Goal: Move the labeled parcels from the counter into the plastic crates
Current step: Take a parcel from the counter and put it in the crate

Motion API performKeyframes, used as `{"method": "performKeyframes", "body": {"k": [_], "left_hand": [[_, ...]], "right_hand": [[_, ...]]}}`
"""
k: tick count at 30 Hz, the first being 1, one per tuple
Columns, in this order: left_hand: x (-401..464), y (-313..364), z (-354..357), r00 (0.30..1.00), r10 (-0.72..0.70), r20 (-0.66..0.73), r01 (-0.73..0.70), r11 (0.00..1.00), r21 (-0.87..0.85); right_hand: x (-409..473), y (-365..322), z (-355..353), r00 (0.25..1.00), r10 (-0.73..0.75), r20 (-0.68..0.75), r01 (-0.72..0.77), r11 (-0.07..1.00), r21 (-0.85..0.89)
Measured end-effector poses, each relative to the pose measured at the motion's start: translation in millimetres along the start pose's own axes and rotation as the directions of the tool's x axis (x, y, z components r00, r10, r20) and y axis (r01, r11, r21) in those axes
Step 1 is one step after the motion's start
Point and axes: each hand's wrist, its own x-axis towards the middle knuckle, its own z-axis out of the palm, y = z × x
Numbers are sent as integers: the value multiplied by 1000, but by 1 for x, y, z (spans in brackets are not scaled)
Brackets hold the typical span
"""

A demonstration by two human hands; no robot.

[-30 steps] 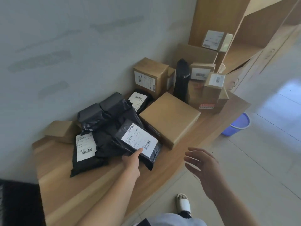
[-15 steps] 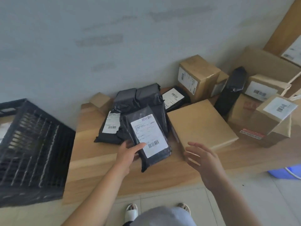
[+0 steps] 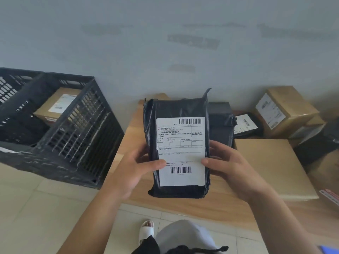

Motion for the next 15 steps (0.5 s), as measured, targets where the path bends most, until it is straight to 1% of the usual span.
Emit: {"method": "performKeyframes", "body": {"k": [3, 7, 12, 15], "left_hand": [[-8, -6, -22, 1000, 9, 11, -9, 1000, -10], [-8, -12, -51, 999, -17, 29, 19, 999, -42], [1, -12, -88, 994, -51, 102, 53, 998, -18], [8, -15, -108, 985, -55, 163, 61, 998, -34]], "right_hand": [[9, -3, 26, 1000, 10, 3, -10, 1000, 17], [22, -3, 56, 999, 49, -21, -49, 999, 4], [33, -5, 89, 995, 41, -87, -38, 999, 28], [36, -7, 105, 992, 25, -126, -19, 999, 44]]}}
